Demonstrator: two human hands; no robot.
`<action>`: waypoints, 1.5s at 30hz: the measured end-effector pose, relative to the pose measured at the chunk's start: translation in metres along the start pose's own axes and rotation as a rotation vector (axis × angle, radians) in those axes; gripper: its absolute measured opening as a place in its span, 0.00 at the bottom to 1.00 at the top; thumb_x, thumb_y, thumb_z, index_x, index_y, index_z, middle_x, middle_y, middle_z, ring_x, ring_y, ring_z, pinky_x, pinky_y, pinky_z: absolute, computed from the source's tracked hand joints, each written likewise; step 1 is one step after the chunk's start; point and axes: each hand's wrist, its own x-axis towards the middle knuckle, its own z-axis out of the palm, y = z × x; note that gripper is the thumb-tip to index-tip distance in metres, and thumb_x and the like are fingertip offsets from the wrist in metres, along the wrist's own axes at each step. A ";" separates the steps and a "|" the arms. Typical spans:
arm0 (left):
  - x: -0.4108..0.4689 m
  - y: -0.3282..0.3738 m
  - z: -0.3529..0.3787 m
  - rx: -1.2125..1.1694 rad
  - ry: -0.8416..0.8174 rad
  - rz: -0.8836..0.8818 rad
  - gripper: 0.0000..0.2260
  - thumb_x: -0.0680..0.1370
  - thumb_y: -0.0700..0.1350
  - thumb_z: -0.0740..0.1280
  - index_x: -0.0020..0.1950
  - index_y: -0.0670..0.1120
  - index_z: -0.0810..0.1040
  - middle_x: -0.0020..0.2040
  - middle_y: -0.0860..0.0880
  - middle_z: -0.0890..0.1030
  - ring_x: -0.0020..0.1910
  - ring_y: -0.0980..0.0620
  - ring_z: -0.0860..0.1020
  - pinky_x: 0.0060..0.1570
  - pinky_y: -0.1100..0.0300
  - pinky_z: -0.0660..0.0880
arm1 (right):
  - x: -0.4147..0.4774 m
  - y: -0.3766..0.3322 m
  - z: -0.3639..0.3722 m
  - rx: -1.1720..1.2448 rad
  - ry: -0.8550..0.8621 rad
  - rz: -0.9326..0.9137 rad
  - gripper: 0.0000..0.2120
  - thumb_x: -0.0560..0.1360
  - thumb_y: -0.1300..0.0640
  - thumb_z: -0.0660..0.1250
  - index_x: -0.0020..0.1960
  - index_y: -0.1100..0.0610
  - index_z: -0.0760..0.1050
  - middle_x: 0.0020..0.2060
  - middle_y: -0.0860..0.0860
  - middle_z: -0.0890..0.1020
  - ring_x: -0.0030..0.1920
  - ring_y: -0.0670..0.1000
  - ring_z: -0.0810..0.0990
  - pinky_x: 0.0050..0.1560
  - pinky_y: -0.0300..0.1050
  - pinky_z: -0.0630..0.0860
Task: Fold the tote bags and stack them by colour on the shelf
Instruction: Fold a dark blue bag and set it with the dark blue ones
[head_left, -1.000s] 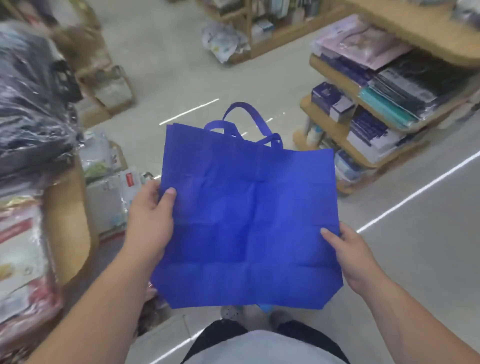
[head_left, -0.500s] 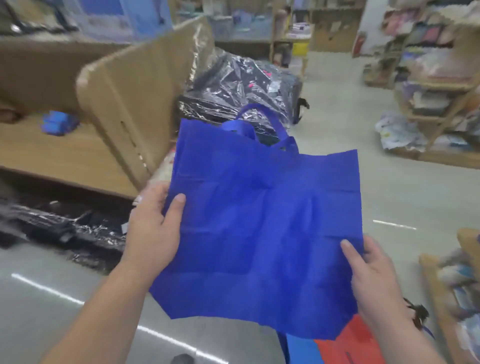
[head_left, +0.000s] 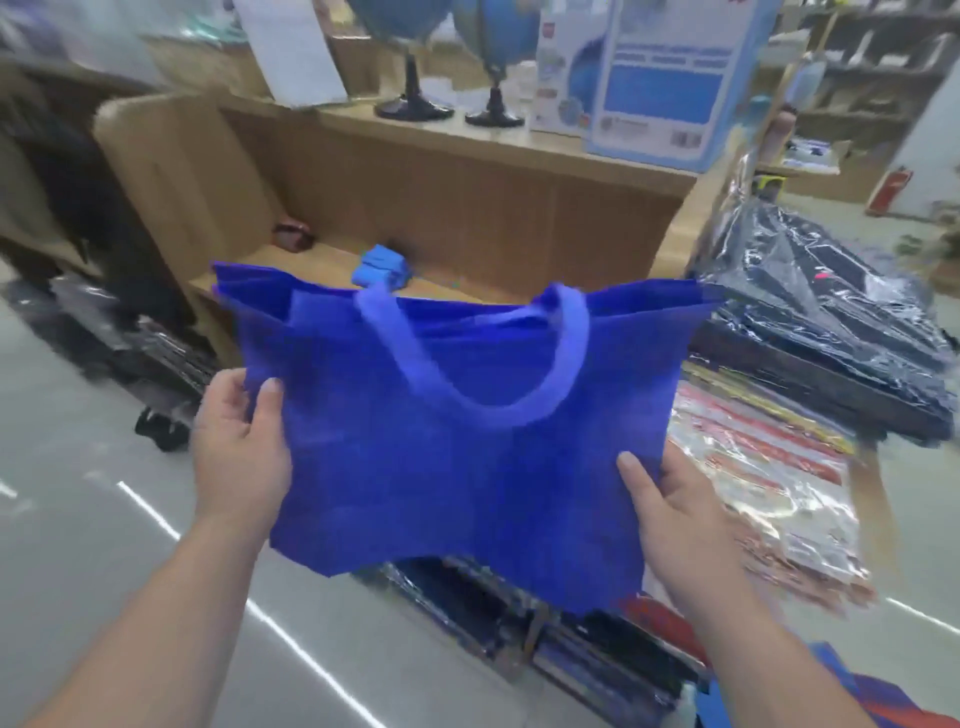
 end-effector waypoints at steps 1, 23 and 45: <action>0.024 -0.012 -0.015 0.012 0.021 -0.043 0.05 0.84 0.45 0.63 0.48 0.52 0.75 0.46 0.51 0.80 0.41 0.58 0.76 0.44 0.62 0.73 | 0.006 0.001 0.022 0.016 -0.018 0.027 0.09 0.83 0.58 0.63 0.56 0.50 0.81 0.51 0.48 0.87 0.53 0.52 0.86 0.54 0.55 0.81; 0.279 -0.120 0.001 0.117 -0.254 -0.275 0.18 0.79 0.32 0.64 0.53 0.55 0.84 0.35 0.57 0.75 0.33 0.56 0.73 0.39 0.59 0.69 | 0.263 0.027 0.200 0.254 -0.004 0.278 0.10 0.82 0.55 0.65 0.54 0.59 0.82 0.53 0.57 0.86 0.54 0.58 0.86 0.59 0.57 0.79; 0.481 -0.144 0.074 0.290 -0.296 0.756 0.03 0.73 0.37 0.76 0.44 0.39 0.85 0.44 0.49 0.72 0.44 0.59 0.71 0.48 0.64 0.69 | 0.283 -0.046 0.275 -0.882 0.666 -0.462 0.16 0.67 0.62 0.81 0.53 0.59 0.83 0.49 0.47 0.72 0.50 0.45 0.71 0.55 0.25 0.64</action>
